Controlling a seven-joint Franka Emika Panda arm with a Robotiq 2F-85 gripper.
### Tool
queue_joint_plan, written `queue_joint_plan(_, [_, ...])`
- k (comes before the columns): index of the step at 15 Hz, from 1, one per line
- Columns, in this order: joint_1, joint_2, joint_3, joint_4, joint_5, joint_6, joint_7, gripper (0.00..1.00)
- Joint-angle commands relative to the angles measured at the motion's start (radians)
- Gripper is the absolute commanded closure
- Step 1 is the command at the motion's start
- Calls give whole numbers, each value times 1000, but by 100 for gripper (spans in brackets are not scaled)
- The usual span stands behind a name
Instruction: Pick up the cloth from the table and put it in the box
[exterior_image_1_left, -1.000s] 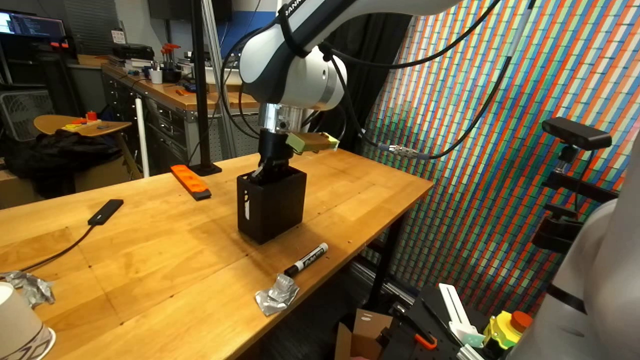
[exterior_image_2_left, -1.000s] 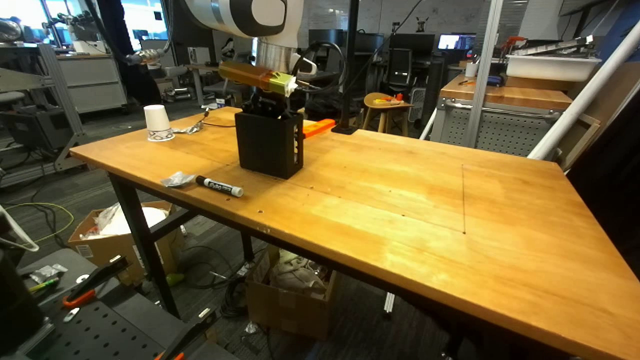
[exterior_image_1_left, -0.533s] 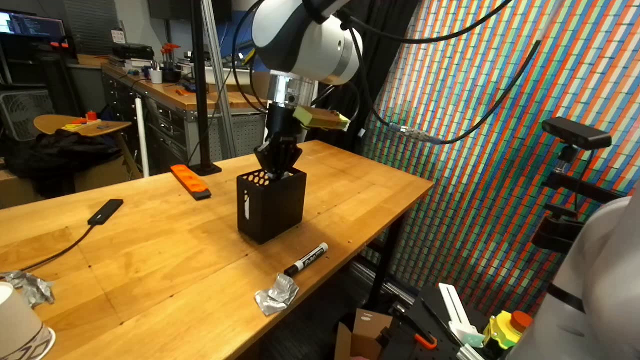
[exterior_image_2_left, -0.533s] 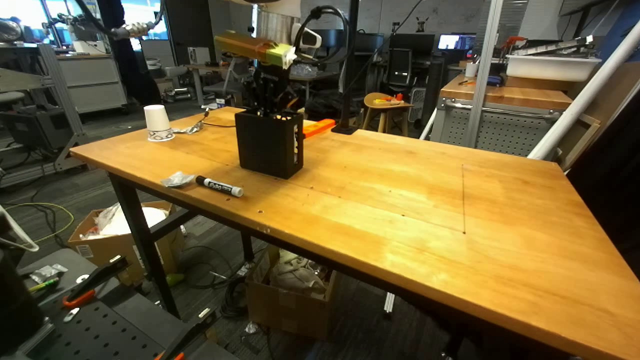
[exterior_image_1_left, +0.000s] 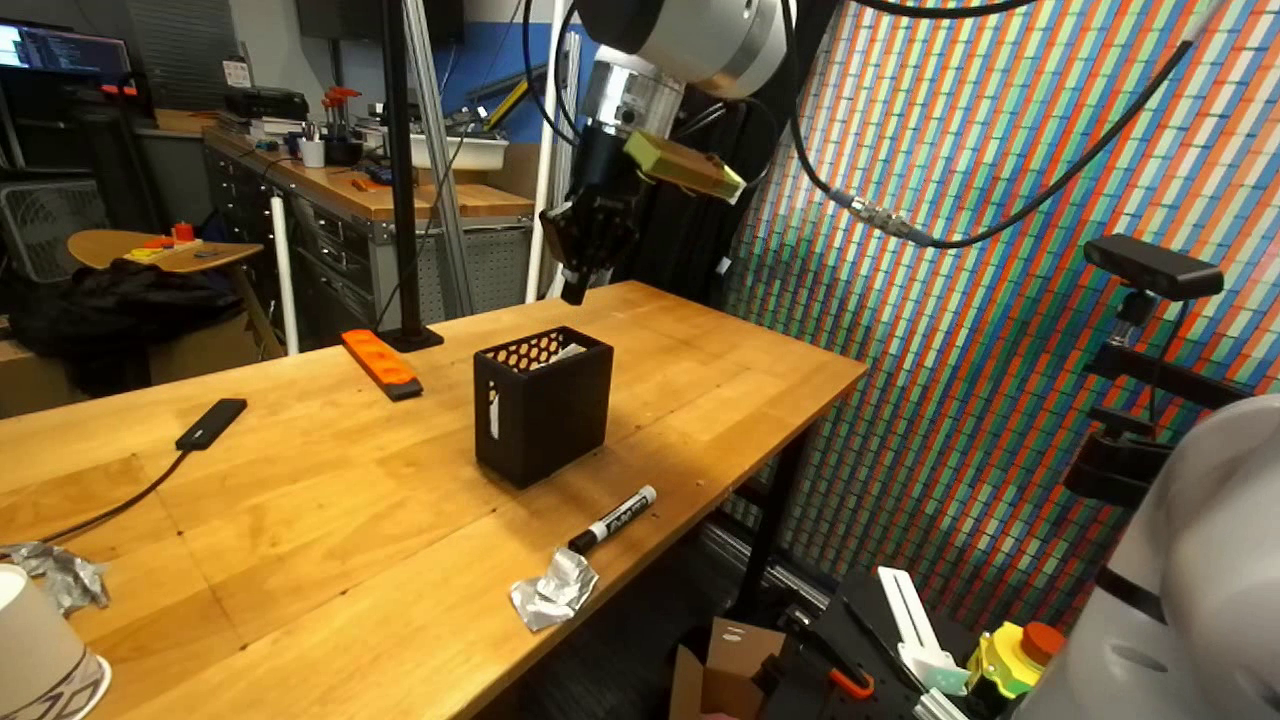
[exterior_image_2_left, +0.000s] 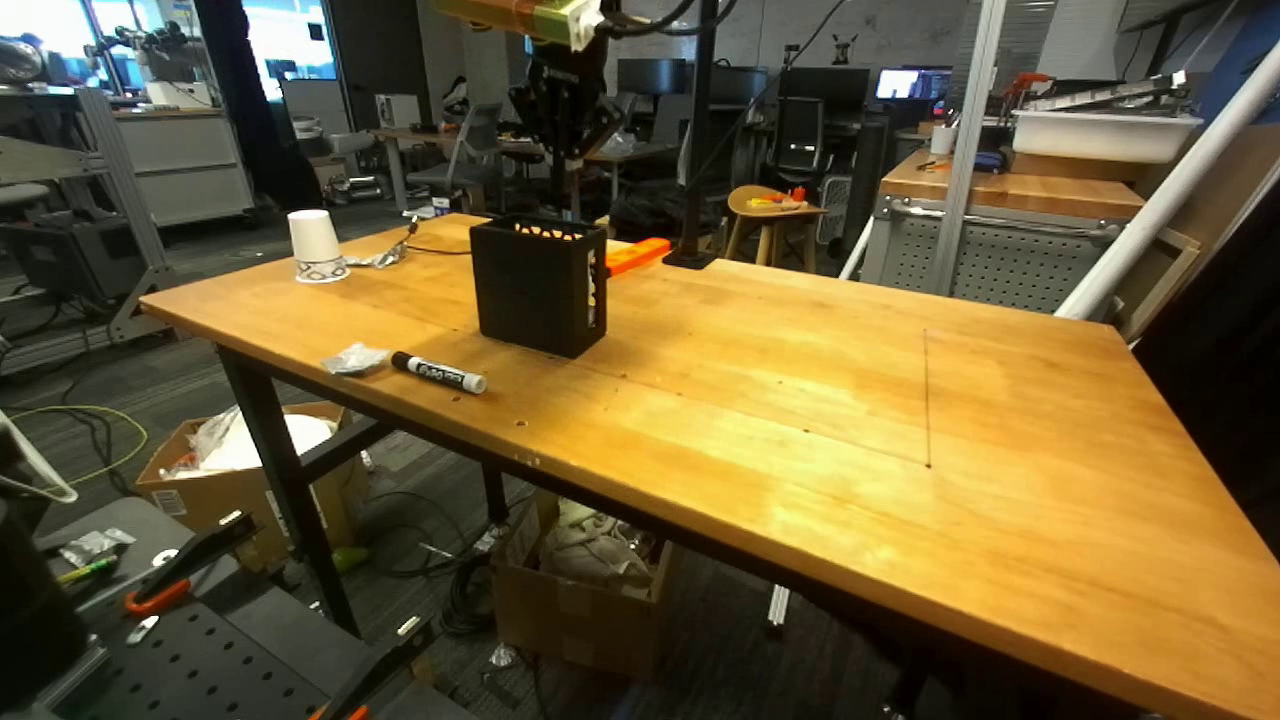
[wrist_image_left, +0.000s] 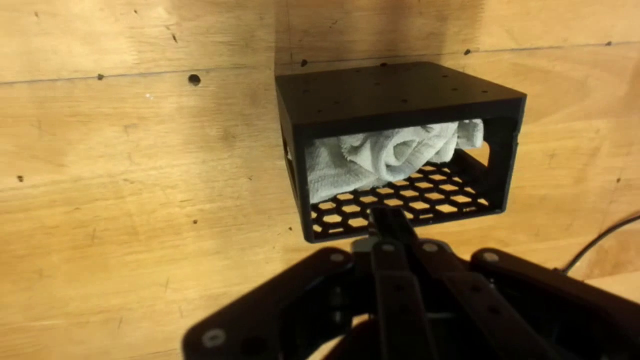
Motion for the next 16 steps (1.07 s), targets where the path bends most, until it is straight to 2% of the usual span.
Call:
queue_joint_plan(1, [-8, -71, -26, -17, 74, 4, 47, 100])
queue_joint_plan(2, [-8, -84, -32, -22, 97, 5, 62, 99])
queue_joint_plan(3, [-3, -37, -26, 0, 55, -1, 33, 74])
queue_joint_plan(4, [-4, -44, -29, -1, 59, -3, 34, 99])
queue_joint_plan(5, [-4, -43, -29, -2, 58, -3, 34, 94])
queue_joint_plan(7, [-4, -33, -28, -3, 58, -3, 34, 77])
queue_joint_plan(8, [-3, -30, -27, -4, 58, -3, 34, 74])
queue_joint_plan(16, [-3, -28, -27, -4, 58, -3, 34, 74])
